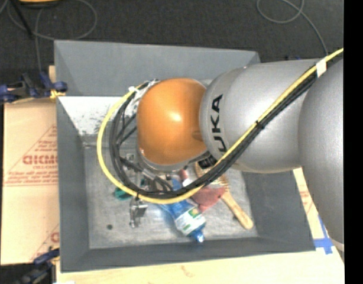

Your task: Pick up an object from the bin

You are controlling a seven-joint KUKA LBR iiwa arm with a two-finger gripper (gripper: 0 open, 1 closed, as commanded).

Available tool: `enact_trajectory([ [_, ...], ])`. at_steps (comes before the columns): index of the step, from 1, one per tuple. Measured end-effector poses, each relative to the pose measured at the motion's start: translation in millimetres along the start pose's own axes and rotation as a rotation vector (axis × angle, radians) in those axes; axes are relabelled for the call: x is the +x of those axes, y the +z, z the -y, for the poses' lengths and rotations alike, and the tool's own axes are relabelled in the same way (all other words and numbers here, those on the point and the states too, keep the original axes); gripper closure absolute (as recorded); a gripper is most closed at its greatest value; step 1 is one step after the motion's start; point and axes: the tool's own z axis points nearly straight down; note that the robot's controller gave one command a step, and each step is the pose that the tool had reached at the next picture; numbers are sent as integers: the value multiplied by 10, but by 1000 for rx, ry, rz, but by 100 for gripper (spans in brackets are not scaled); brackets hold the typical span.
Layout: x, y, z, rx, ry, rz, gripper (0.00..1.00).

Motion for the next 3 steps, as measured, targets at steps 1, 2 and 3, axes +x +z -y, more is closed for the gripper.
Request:
enact_trajectory([
  [1,205,446,-355,-2,9,-4,100],
  [2,182,436,-344,-3,14,0,0],
  [3,182,436,-342,-3,15,0,0],
])
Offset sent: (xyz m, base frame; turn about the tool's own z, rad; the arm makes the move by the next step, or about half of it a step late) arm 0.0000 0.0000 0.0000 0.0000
